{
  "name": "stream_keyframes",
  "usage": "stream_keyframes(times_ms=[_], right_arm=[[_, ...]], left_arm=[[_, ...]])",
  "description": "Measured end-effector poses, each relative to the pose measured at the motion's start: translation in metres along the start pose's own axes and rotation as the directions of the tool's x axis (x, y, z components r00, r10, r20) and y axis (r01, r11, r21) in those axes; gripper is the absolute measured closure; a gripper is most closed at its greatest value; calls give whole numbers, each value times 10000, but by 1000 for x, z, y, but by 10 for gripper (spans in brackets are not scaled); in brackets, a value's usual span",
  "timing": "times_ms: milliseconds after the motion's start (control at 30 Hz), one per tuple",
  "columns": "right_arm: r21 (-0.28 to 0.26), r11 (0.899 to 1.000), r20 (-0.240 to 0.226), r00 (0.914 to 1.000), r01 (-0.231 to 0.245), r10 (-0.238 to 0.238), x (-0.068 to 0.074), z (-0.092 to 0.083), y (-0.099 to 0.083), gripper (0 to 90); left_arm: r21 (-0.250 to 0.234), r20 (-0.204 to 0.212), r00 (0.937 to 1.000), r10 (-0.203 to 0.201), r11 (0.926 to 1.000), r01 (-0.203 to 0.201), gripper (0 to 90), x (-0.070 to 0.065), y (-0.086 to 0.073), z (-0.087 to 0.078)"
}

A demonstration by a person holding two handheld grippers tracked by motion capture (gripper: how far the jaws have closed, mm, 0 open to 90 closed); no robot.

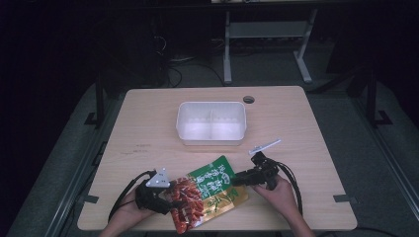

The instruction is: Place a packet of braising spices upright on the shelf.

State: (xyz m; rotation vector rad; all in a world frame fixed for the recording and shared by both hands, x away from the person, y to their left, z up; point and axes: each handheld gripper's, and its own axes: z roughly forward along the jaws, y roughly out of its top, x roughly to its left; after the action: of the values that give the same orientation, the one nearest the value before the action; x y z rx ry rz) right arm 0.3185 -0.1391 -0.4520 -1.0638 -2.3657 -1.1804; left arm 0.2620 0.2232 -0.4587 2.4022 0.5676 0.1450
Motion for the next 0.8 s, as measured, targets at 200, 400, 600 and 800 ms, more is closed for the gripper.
stream_keyframes(times_ms=[200, 400, 600, 800], right_arm=[[658, 9978, 289, 9996, 20, -39, 4, 15, -1, 643], [935, 9956, 597, 9981, 71, -127, 6, 22, 0, 701], [854, 9963, 507, 9986, 93, -137, 9, 24, 0, 834], [758, 9971, 316, 9995, -101, 77, 9, 23, 0, 873]], left_arm=[[9, -28, 10000, 3, 10000, -3, 305, 0, 0, 0], [2, -20, 10000, 1, 10000, -1, 304, 0, 0, 0], [108, -146, 9997, 213, 9997, -211, 304, -2, 2, 0], [168, -280, 9986, 449, 9989, -445, 305, -5, 2, -2]])
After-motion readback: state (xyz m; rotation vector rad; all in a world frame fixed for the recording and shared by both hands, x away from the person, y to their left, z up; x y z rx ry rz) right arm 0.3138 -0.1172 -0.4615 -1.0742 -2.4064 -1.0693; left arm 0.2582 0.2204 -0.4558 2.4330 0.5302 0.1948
